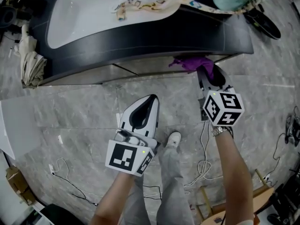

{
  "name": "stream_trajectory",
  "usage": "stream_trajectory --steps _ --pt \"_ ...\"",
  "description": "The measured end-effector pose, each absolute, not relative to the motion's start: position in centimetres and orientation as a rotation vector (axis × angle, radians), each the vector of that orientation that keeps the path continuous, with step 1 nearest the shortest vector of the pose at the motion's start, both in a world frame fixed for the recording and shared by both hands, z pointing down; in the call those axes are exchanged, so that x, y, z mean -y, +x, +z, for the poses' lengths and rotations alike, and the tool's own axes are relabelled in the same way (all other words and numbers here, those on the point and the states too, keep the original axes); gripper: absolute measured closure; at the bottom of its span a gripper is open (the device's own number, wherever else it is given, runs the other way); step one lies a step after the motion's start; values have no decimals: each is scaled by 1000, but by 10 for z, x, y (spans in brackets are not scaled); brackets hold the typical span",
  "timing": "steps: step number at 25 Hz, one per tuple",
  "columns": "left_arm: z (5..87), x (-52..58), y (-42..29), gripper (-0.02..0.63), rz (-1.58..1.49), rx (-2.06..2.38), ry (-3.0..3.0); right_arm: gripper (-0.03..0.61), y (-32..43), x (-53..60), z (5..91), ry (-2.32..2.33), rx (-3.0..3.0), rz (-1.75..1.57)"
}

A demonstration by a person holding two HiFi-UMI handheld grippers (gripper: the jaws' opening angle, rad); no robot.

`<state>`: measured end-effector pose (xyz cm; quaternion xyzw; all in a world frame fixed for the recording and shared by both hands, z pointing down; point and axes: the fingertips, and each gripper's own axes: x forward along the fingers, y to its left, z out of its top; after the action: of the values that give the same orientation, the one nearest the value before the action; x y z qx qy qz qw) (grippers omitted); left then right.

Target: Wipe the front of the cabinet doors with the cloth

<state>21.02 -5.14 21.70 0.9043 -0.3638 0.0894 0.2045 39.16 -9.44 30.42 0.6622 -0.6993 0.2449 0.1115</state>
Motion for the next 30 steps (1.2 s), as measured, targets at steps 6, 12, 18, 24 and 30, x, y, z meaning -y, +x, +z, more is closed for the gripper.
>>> stream_trajectory --steps 6,12,18,24,30 --pt "217 42 234 603 261 971 2545 423 432 86 301 1994 2012 709" --pt "221 39 242 603 272 956 2549 423 459 81 299 2001 1971 680" --pt "219 50 228 603 267 982 2551 423 475 68 297 2087 1915 699" --pt "225 57 192 603 292 1001 2535 423 423 40 307 2060 1950 768" --pt "233 63 154 603 327 997 2523 423 301 31 342 1800 2062 794"
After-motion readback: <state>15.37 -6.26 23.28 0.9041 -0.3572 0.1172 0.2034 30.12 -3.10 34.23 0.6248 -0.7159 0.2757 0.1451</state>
